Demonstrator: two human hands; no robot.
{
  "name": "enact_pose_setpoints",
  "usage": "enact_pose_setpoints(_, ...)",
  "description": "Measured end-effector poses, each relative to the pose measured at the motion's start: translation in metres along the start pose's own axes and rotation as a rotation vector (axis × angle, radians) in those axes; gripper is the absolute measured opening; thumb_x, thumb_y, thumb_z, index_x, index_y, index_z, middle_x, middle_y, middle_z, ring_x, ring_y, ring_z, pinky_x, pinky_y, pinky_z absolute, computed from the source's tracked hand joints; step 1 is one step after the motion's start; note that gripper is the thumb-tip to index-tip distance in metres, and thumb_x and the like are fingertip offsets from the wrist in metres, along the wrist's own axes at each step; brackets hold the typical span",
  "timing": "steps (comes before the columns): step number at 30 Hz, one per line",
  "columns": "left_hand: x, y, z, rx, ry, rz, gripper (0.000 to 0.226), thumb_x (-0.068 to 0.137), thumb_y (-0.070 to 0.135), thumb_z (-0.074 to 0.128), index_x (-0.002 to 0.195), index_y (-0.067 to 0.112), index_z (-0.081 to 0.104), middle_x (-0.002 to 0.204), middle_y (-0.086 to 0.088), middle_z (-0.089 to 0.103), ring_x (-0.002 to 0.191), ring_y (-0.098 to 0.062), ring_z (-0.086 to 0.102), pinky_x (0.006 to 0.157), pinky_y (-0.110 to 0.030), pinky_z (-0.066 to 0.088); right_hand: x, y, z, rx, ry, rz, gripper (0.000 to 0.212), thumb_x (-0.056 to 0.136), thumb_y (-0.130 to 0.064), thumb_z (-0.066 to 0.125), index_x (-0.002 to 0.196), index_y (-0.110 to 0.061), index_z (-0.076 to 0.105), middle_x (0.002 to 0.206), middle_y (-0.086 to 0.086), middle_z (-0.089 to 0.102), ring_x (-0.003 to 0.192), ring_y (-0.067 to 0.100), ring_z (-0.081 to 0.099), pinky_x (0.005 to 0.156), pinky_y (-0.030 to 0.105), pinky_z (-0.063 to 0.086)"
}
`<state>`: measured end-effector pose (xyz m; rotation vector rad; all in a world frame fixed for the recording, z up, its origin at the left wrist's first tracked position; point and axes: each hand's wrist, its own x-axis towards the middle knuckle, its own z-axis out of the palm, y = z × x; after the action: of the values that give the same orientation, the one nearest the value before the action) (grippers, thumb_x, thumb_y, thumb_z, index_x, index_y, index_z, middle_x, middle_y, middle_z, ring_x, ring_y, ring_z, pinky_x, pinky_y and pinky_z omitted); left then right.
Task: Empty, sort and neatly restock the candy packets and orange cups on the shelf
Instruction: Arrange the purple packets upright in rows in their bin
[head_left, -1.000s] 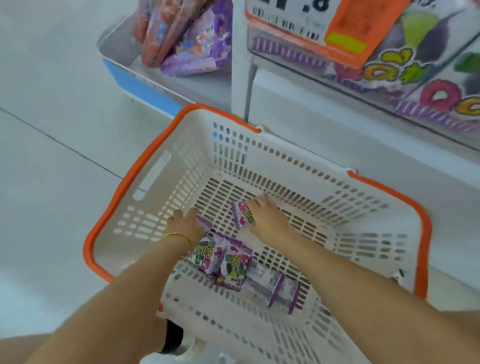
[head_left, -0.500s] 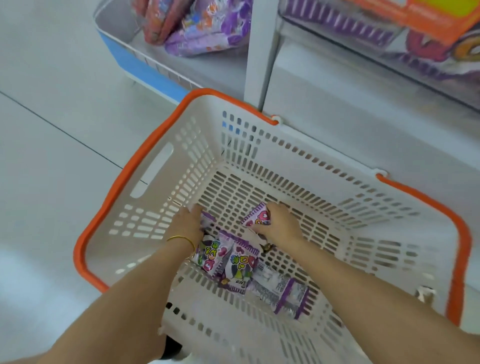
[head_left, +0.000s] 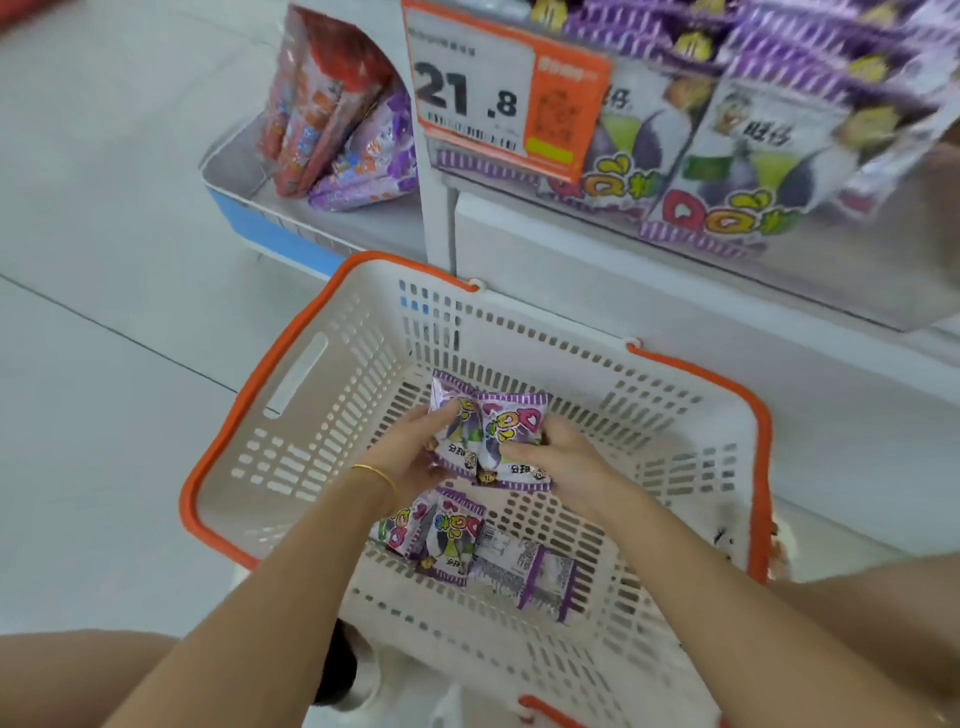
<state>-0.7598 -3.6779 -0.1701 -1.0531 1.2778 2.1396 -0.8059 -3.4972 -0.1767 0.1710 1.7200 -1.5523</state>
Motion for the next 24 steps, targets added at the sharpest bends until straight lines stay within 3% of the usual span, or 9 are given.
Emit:
enact_pose_setpoints(1,-0.007,0.003,0.006,0.107,0.009,0.036,0.073,0.08,0.027,0.071,0.141,0.009,0.034,0.137,-0.006,0.043,0.098,-0.023,0.056,0.07,-0.032,0.053,-0.008,-0.004,-0.002,-0.006,-0.001,-0.015,0.025,0.084,0.001,0.066,0.093,-0.022,0.059,0.094,-0.005,0.067,0.091,0.011,0.061,0.082,0.024,0.046)
enact_pose_setpoints(3,-0.021,0.009,0.016,0.269,0.051,0.128,0.043,0.086,0.019,0.067,0.119,0.004,0.045,0.104,-0.004,0.049,0.072,-0.016,0.046,0.05,-0.022,0.045,-0.024,-0.011,-0.008,-0.014,0.011,-0.036,0.029,0.082,0.001,0.068,0.093,-0.023,0.058,0.094,-0.006,0.067,0.091,0.01,0.061,0.084,0.025,0.045)
enact_pose_setpoints(5,-0.033,0.016,0.024,0.363,0.071,0.164,0.023,0.088,0.017,0.064,0.1,0.006,0.048,0.082,-0.007,0.037,0.062,-0.015,0.035,0.044,-0.021,0.038,-0.038,-0.016,-0.014,-0.024,0.028,-0.053,0.031,0.081,-0.001,0.07,0.095,-0.025,0.057,0.098,-0.005,0.067,0.095,0.013,0.061,0.084,0.027,0.045)
enact_pose_setpoints(10,-0.056,0.029,0.037,0.723,0.13,0.226,0.017,0.089,0.016,0.061,0.094,0.001,0.059,0.083,-0.012,0.053,0.072,-0.022,0.046,0.068,-0.034,0.045,-0.065,-0.03,-0.028,0.094,0.077,-0.064,0.021,0.085,-0.007,0.067,0.1,-0.02,0.061,0.102,-0.001,0.067,0.104,0.022,0.059,0.093,0.038,0.044)
enact_pose_setpoints(14,-0.074,0.036,0.04,1.019,0.077,0.328,0.026,0.083,0.019,0.07,0.106,0.008,0.062,0.094,-0.007,0.064,0.079,-0.024,0.061,0.072,-0.034,0.054,-0.075,-0.042,-0.032,0.217,0.037,-0.077,0.026,0.086,-0.024,0.068,0.111,-0.02,0.061,0.122,0.001,0.063,0.115,0.024,0.057,0.096,0.044,0.046)
enact_pose_setpoints(16,-0.085,0.038,0.04,0.989,0.066,0.334,0.024,0.081,0.019,0.073,0.101,0.019,0.061,0.095,-0.002,0.064,0.081,-0.018,0.061,0.062,-0.026,0.05,-0.076,-0.044,-0.025,0.222,-0.052,-0.057,0.035,0.086,-0.022,0.067,0.119,-0.016,0.058,0.12,0.005,0.065,0.112,0.026,0.061,0.096,0.047,0.048)
enact_pose_setpoints(18,-0.095,0.038,0.038,0.899,0.09,0.368,0.018,0.081,0.018,0.073,0.094,0.02,0.061,0.088,-0.002,0.065,0.073,-0.016,0.06,0.056,-0.023,0.047,-0.078,-0.043,-0.014,0.286,-0.119,-0.035,0.028,0.089,-0.013,0.063,0.116,-0.013,0.058,0.112,0.008,0.068,0.1,0.027,0.066,0.089,0.047,0.053)
enact_pose_setpoints(22,-0.097,0.031,0.03,0.559,0.366,0.513,0.023,0.083,0.021,0.071,0.1,0.008,0.064,0.089,-0.011,0.066,0.072,-0.025,0.059,0.067,-0.037,0.053,-0.078,-0.042,0.004,0.434,-0.091,-0.035,0.013,0.092,-0.003,0.056,0.098,-0.013,0.061,0.094,0.005,0.07,0.084,0.022,0.066,0.086,0.043,0.051)
enact_pose_setpoints(24,-0.096,0.027,0.03,0.24,0.312,0.43,0.027,0.085,0.023,0.068,0.101,0.004,0.061,0.092,-0.015,0.064,0.077,-0.026,0.06,0.077,-0.041,0.054,-0.074,-0.042,0.01,0.501,-0.036,-0.034,0.012,0.091,-0.003,0.057,0.094,-0.014,0.061,0.099,0.007,0.069,0.089,0.024,0.065,0.093,0.045,0.047)
